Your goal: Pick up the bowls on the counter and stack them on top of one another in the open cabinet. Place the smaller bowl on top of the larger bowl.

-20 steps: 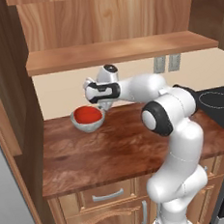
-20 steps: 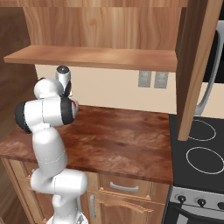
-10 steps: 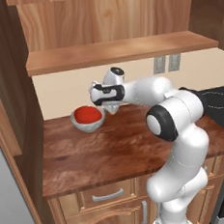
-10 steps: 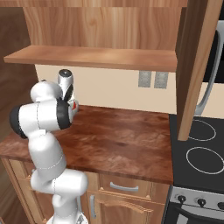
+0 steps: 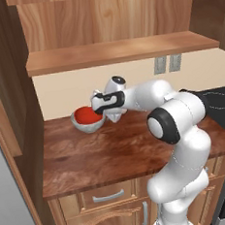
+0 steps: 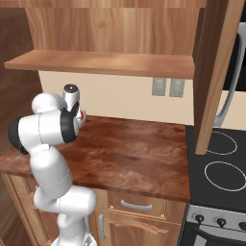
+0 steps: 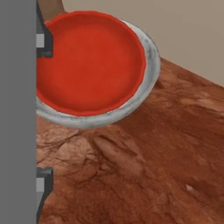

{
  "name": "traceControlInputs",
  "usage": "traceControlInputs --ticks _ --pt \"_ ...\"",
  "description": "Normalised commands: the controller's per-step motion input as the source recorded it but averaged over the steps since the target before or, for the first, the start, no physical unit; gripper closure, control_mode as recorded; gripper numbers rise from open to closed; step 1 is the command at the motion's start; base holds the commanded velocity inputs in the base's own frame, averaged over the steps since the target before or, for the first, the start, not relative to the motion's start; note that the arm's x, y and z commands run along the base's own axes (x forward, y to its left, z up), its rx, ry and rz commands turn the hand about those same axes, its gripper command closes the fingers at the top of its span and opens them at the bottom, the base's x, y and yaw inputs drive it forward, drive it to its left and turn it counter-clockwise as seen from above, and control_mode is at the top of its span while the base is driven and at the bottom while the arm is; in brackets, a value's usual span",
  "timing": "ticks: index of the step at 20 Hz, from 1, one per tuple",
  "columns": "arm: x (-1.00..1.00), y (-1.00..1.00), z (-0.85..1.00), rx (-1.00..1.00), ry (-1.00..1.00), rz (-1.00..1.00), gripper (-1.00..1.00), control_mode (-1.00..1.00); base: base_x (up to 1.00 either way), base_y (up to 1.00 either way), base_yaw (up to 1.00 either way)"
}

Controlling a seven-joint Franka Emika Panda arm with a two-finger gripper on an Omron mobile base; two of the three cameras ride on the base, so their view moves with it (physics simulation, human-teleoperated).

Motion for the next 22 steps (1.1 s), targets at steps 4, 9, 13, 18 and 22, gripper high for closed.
traceControlInputs --ticks 4,9,13,18,22 --pt "0.0 0.0 -0.03 0.0 0.0 0.0 -1.0 -1.0 0.0 0.0 0.0" --pt "0.0 -0.01 -0.15 0.0 0.0 0.0 -1.0 -1.0 0.0 0.0 0.0" --pt "0.07 0.0 -0.22 0.0 0.02 0.0 -1.0 -1.0 0.0 0.0 0.0" --pt "0.11 0.0 -0.41 -0.02 0.07 0.0 -1.0 -1.0 0.0 0.0 0.0" --pt "0.18 0.05 -0.39 -0.02 0.04 0.0 -1.0 -1.0 0.0 0.0 0.0"
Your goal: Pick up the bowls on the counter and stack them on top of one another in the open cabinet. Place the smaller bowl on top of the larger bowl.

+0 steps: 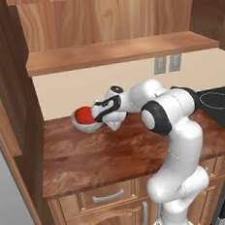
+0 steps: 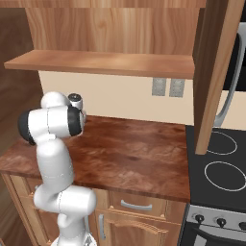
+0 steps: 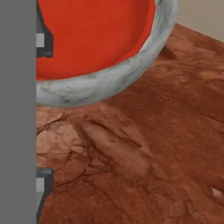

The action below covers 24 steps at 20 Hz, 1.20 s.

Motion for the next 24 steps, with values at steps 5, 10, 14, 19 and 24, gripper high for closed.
traceControlInputs --ticks 5,10,14,19,24 --pt "0.17 0.14 -0.31 -0.05 0.02 0.0 1.0 -1.0 0.0 0.0 0.0" --pt "0.01 0.02 -0.02 -0.01 0.0 0.0 1.0 -1.0 0.0 0.0 0.0" --pt "0.0 0.0 0.0 0.0 0.0 0.0 1.0 -1.0 0.0 0.0 0.0" --pt "0.0 0.0 0.08 0.01 0.0 0.0 1.0 -1.0 0.0 0.0 0.0" --pt "-0.29 -0.12 0.48 0.03 0.0 0.0 1.0 -1.0 0.0 0.0 0.0"
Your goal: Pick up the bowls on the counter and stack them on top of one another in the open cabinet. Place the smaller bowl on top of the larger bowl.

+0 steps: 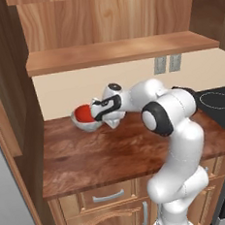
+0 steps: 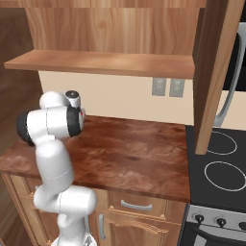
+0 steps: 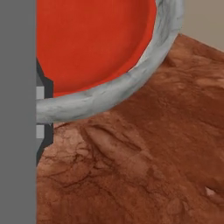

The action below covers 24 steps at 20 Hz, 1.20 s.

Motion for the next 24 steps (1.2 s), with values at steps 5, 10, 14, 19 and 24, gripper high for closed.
traceControlInputs --ticks 5,10,14,19,24 --pt "-0.53 -0.22 0.63 0.02 0.0 0.0 1.0 -1.0 0.0 0.0 0.0" --pt "-0.78 -0.28 0.5 0.0 0.0 0.0 1.0 -1.0 0.0 0.0 0.0" --pt "-0.99 -0.28 0.16 -0.01 0.01 0.0 1.0 -1.0 0.0 0.0 0.0" --pt "-1.0 -0.28 0.1 -0.03 0.01 0.0 1.0 -1.0 0.0 0.0 0.0" --pt "-0.98 -0.29 0.43 0.0 -0.01 0.0 1.0 -1.0 0.0 0.0 0.0"
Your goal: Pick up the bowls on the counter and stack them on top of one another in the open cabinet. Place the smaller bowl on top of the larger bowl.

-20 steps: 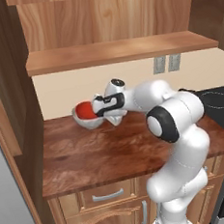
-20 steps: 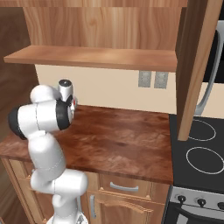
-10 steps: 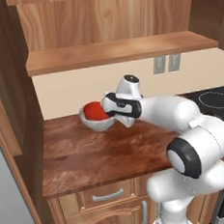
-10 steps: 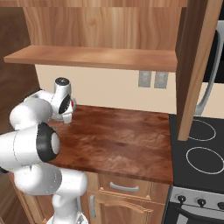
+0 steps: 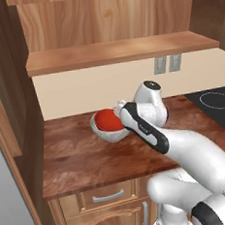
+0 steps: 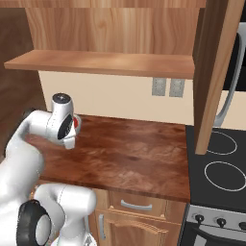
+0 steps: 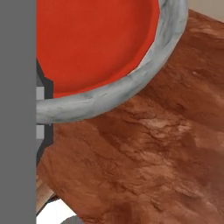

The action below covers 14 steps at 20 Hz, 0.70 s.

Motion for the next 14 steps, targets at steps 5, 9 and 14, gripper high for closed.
traceControlInputs --ticks 5,9,14 --pt "-0.69 -0.25 0.93 0.04 -0.06 0.0 1.0 -1.0 0.0 0.0 0.0" --pt "-0.57 -0.23 1.0 0.06 -0.05 0.0 1.0 -1.0 0.0 0.0 0.0" --pt "-0.52 -0.2 1.0 0.05 -0.03 0.0 1.0 -1.0 0.0 0.0 0.0"
